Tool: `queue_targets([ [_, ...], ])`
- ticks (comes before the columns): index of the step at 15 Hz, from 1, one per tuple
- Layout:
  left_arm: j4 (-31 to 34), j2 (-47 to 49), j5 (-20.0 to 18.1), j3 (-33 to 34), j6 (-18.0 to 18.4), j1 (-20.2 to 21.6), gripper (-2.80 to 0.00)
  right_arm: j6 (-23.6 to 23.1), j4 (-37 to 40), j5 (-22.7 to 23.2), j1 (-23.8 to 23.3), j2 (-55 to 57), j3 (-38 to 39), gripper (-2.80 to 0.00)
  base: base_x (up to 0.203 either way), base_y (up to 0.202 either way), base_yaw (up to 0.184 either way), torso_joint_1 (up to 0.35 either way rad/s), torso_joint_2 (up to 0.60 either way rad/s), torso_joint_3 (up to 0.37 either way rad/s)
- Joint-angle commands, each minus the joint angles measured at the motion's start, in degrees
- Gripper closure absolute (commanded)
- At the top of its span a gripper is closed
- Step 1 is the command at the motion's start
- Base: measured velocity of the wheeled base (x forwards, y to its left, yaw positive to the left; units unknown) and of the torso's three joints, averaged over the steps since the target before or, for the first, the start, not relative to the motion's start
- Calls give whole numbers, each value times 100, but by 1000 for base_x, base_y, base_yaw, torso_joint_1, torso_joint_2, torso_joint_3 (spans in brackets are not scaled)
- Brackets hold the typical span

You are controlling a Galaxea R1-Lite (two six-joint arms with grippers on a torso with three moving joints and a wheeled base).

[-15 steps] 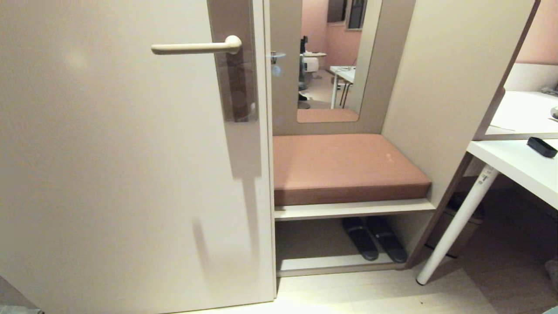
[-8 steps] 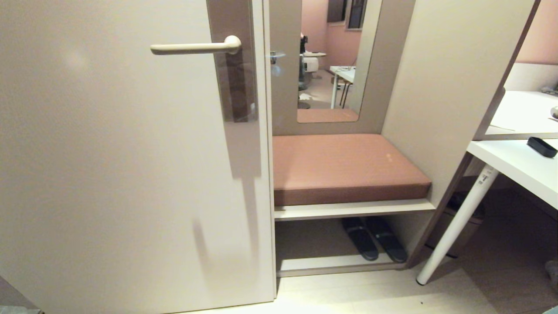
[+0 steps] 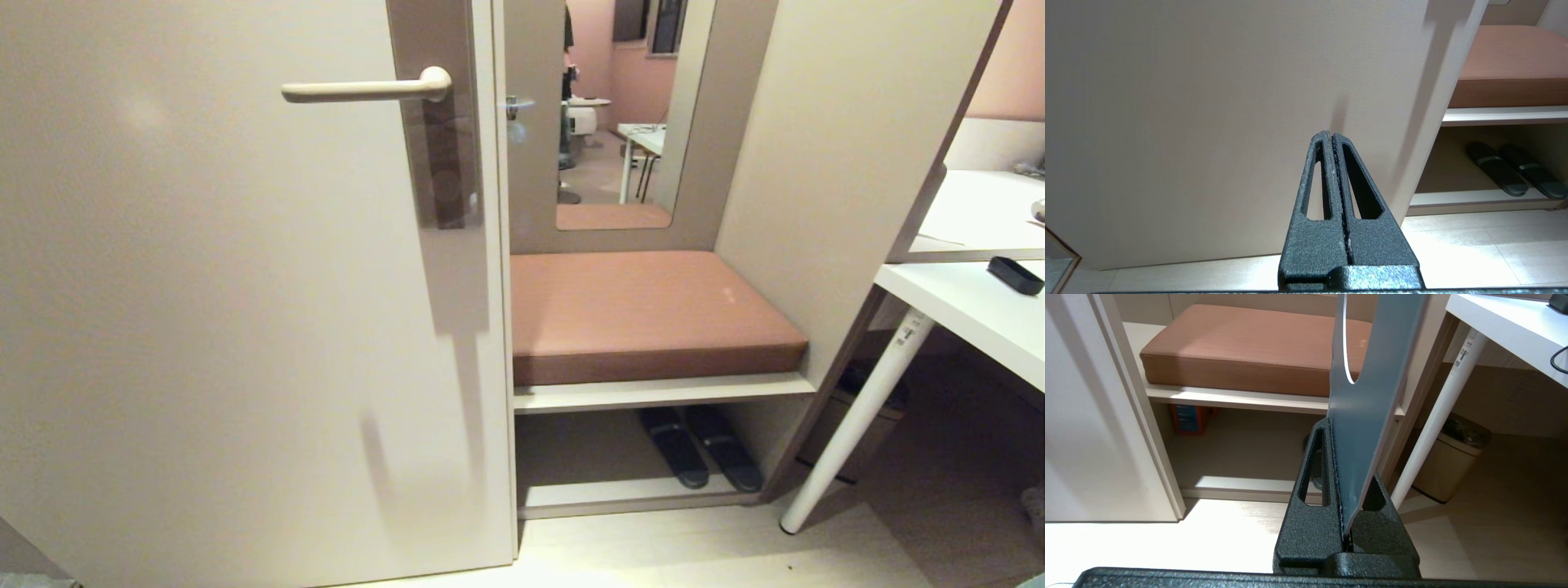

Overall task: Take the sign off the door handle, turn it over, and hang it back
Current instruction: Hand it to the other hand

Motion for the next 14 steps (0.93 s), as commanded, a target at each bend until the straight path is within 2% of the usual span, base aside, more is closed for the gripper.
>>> queue_targets([
  [1, 0, 0, 2, 0, -9, 0, 0, -20, -5, 11, 0, 0, 0, 0, 0, 0, 0, 0, 0, 0],
  [14, 0, 0, 2, 0, 7, 0, 0, 84, -5, 3, 0, 0, 0, 0, 0, 0, 0, 0, 0, 0],
])
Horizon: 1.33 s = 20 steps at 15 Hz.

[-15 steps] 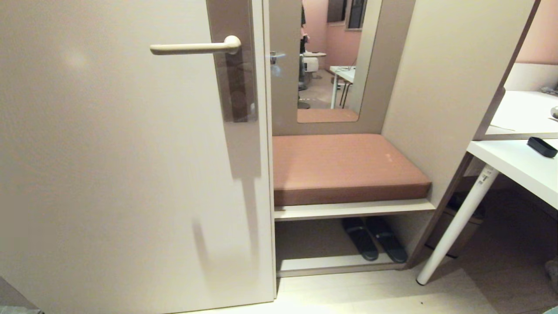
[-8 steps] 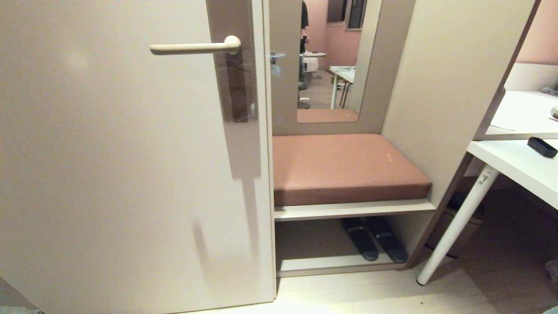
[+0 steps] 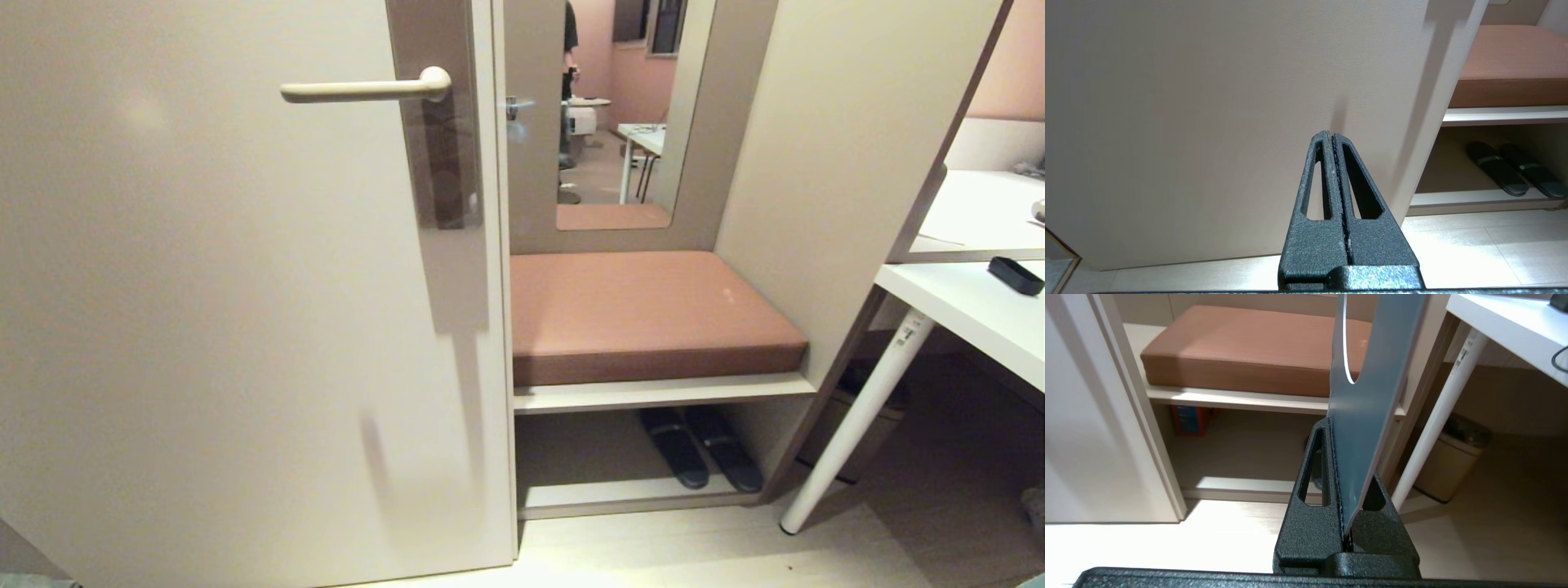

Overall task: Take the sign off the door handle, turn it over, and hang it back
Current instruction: Hand it to the other hand

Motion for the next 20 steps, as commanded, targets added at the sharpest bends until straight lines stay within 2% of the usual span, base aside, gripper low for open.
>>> queue_targets([
  [1, 0, 0, 3, 0, 11, 0, 0, 215, 1, -52, 0, 0, 0, 0, 0, 0, 0, 0, 0, 0],
  [4, 0, 0, 3, 0, 11, 0, 0, 281, 42, -133, 0, 0, -71, 0, 0, 0, 0, 0, 0, 0],
  [8, 0, 0, 3, 0, -2, 0, 0, 292, 350, -189, 0, 274, -732, 0, 0, 0, 0, 0, 0, 0],
  [13, 0, 0, 3, 0, 2, 0, 0, 255, 391, -214, 0, 1633, -2076, 0, 0, 0, 0, 0, 0, 0],
  [16, 0, 0, 3, 0, 11, 0, 0, 5, 383, -215, 0, 2479, -2954, 0, 0, 0, 0, 0, 0, 0],
  [20, 0, 0, 3, 0, 5, 0, 0, -150, 386, -206, 0, 3001, -3257, 0, 0, 0, 0, 0, 0, 0],
])
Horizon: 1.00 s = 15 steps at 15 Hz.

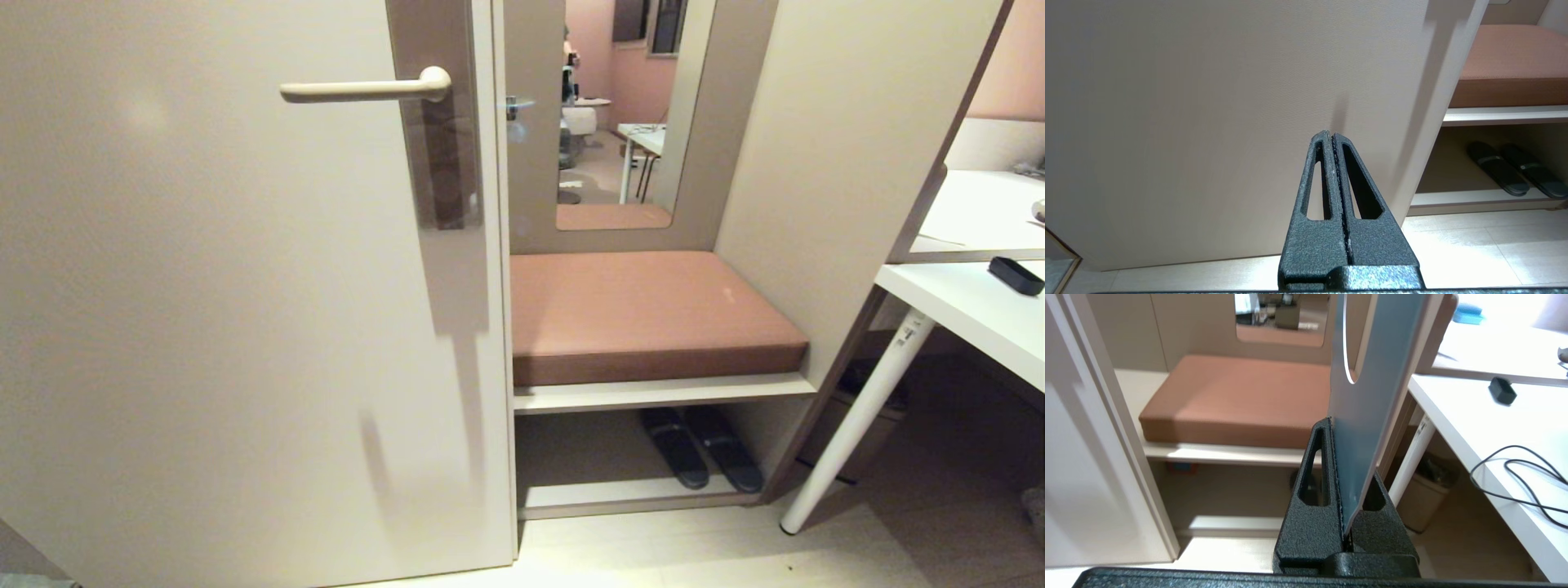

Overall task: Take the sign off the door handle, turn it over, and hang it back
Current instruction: Hand it to the other hand

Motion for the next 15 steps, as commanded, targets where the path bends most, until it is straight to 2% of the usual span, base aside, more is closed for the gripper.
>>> queue_targets([
  [1, 0, 0, 0, 0, 2, 0, 0, 0, -6, 39, 0, 386, -54, 0, 0, 0, 0, 0, 0, 0],
  [5, -2, 0, 9, 0, 40, 0, 0, 6, -32, 86, 0, 624, -6, 0, 0, 0, 0, 0, 0, 0],
  [7, -69, 0, 9, -44, 245, 0, 0, 36, -39, 94, 0, 701, 46, 0, 0, 0, 0, 0, 0, 0],
  [10, -29, 35, -339, -390, 461, 0, 0, 142, -48, 423, 0, 721, 74, 0, 0, 0, 0, 0, 0, 0],
  [15, -14, 1310, -398, -1139, 462, -118, 0, 204, -300, 469, -8, 1236, 34, 0, 0, 0, 0, 0, 0, 0],
])
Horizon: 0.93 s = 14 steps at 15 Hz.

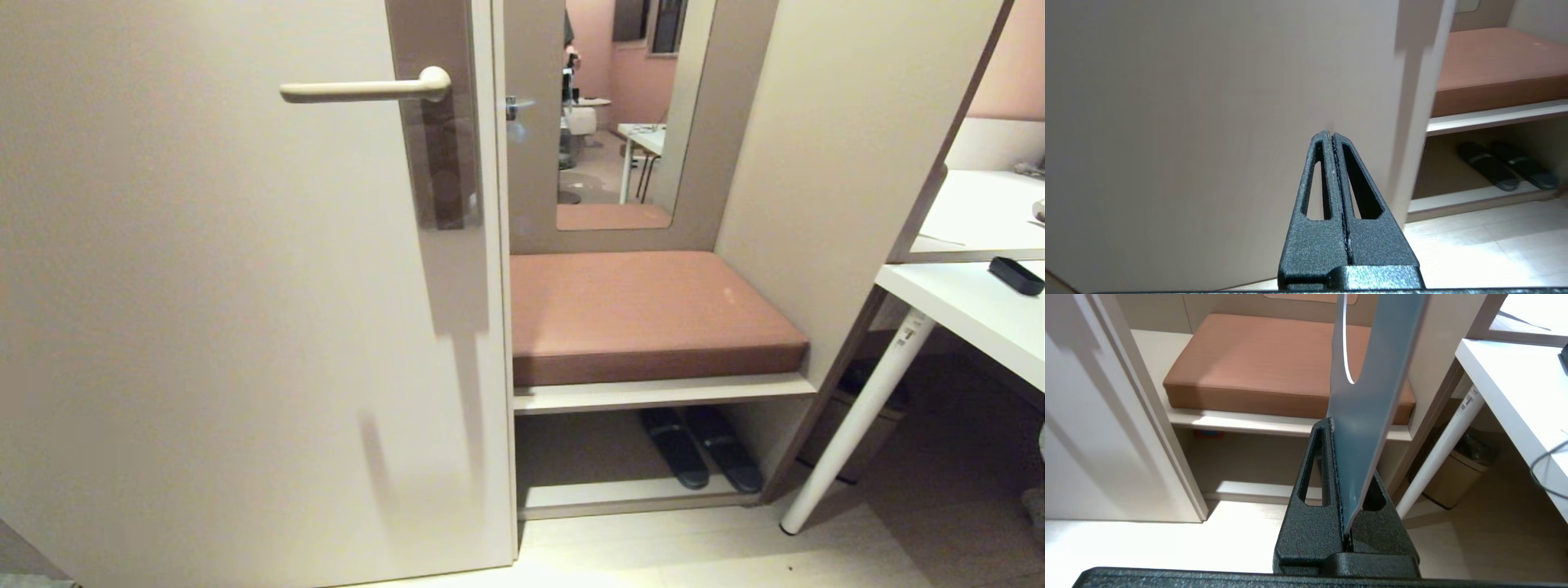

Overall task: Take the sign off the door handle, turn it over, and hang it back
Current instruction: Hand it to the other hand

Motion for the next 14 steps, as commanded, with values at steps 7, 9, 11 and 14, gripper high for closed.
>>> queue_targets([
  [7, -478, 2807, -4, -1316, -366, -1027, 0, 128, -831, 224, 1, 1371, -349, 0, 0, 0, 0, 0, 0, 0],
  [9, -913, 3536, -55, -1594, -474, -1069, 0, 344, -834, 608, -4, 1472, -448, 0, 0, 0, 0, 0, 0, 0],
  [11, -1272, 4177, -328, -1965, -517, -1084, 0, 402, -849, 704, -4, 1658, -544, 0, 0, 0, 0, 0, 0, 0],
  [14, -1552, 4994, -929, -2588, -528, -1083, 0, 400, -851, 1124, -4, 1968, -840, 0, 0, 0, 0, 0, 0, 0],
])
